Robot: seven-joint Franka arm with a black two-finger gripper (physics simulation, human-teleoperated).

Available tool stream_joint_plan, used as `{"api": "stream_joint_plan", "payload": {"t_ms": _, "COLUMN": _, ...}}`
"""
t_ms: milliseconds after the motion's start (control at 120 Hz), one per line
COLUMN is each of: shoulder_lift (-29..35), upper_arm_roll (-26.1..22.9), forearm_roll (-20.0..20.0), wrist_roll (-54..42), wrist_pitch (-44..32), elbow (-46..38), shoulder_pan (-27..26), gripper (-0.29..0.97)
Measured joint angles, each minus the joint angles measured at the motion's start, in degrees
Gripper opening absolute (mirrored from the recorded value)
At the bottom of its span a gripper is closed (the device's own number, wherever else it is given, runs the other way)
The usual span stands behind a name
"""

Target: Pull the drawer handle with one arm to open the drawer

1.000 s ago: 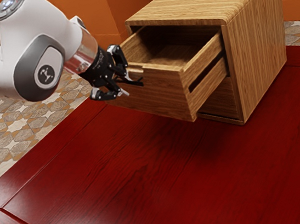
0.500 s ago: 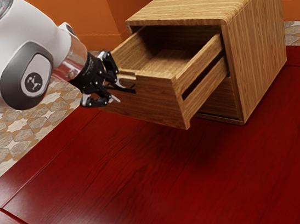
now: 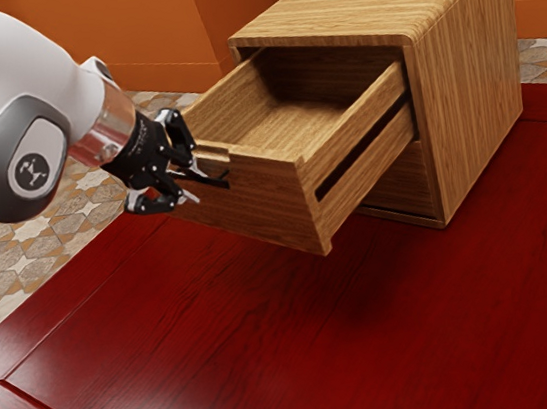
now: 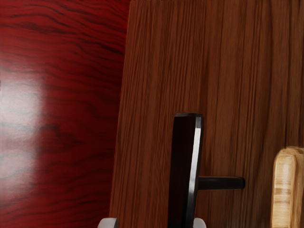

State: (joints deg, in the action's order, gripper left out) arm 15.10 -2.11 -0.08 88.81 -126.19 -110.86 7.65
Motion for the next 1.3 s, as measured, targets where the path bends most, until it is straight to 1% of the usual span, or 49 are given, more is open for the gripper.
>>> {"api": "stream_joint_plan", "payload": {"t_ms": 308, "shoulder_lift": 0.5, "upper_arm_roll": 0.0, "forearm_roll": 0.4, "wrist_roll": 0.0, "wrist_pitch": -0.1, "elbow": -0.3, "shoulder_pan": 0.1, "gripper": 0.13}}
{"api": "stream_joint_plan", "payload": {"t_ms": 533, "shoulder_lift": 1.5, "upper_arm_roll": -0.4, "forearm_roll": 1.7, "wrist_roll": 0.0, "wrist_pitch": 0.0, "elbow": 0.3, "shoulder_pan": 0.0, "gripper": 0.13}}
{"api": "stream_joint_plan", "payload": {"t_ms": 658, "shoulder_lift": 1.8, "upper_arm_roll": -1.4, "forearm_roll": 3.2, "wrist_roll": 0.0, "wrist_pitch": 0.8, "elbow": 3.8, "shoulder_pan": -0.7, "gripper": 0.14}}
{"api": "stream_joint_plan", "payload": {"t_ms": 708, "shoulder_lift": 0.8, "upper_arm_roll": -1.5, "forearm_roll": 3.5, "wrist_roll": 0.0, "wrist_pitch": 3.3, "elbow": 9.5, "shoulder_pan": -1.1, "gripper": 0.14}}
{"api": "stream_joint_plan", "payload": {"t_ms": 742, "shoulder_lift": -0.8, "upper_arm_roll": -1.4, "forearm_roll": 3.5, "wrist_roll": 0.0, "wrist_pitch": 6.4, "elbow": 15.2, "shoulder_pan": -1.2, "gripper": 0.21}}
{"api": "stream_joint_plan", "payload": {"t_ms": 775, "shoulder_lift": -1.6, "upper_arm_roll": -1.4, "forearm_roll": 3.5, "wrist_roll": 0.0, "wrist_pitch": 9.9, "elbow": 18.7, "shoulder_pan": -1.4, "gripper": 0.28}}
{"api": "stream_joint_plan", "payload": {"t_ms": 842, "shoulder_lift": -1.9, "upper_arm_roll": -0.9, "forearm_roll": 3.4, "wrist_roll": 0.0, "wrist_pitch": 19.2, "elbow": 25.0, "shoulder_pan": -1.8, "gripper": 0.39}}
{"api": "stream_joint_plan", "payload": {"t_ms": 900, "shoulder_lift": -0.9, "upper_arm_roll": 0.9, "forearm_roll": 2.7, "wrist_roll": -0.1, "wrist_pitch": 27.3, "elbow": 27.8, "shoulder_pan": -1.8, "gripper": 0.46}}
{"api": "stream_joint_plan", "payload": {"t_ms": 967, "shoulder_lift": 0.7, "upper_arm_roll": 1.2, "forearm_roll": 2.0, "wrist_roll": -0.1, "wrist_pitch": 34.5, "elbow": 26.9, "shoulder_pan": -2.0, "gripper": 0.52}}
{"api": "stream_joint_plan", "payload": {"t_ms": 1017, "shoulder_lift": 1.5, "upper_arm_roll": 0.8, "forearm_roll": 1.8, "wrist_roll": -0.1, "wrist_pitch": 37.4, "elbow": 23.6, "shoulder_pan": -2.0, "gripper": 0.55}}
{"api": "stream_joint_plan", "payload": {"t_ms": 1117, "shoulder_lift": 2.3, "upper_arm_roll": 0.6, "forearm_roll": 1.2, "wrist_roll": -0.1, "wrist_pitch": 39.9, "elbow": 19.3, "shoulder_pan": -2.1, "gripper": 0.6}}
{"api": "stream_joint_plan", "payload": {"t_ms": 1300, "shoulder_lift": 3.9, "upper_arm_roll": -0.6, "forearm_roll": 0.4, "wrist_roll": -0.2, "wrist_pitch": 42.1, "elbow": 16.2, "shoulder_pan": -2.5, "gripper": 0.65}}
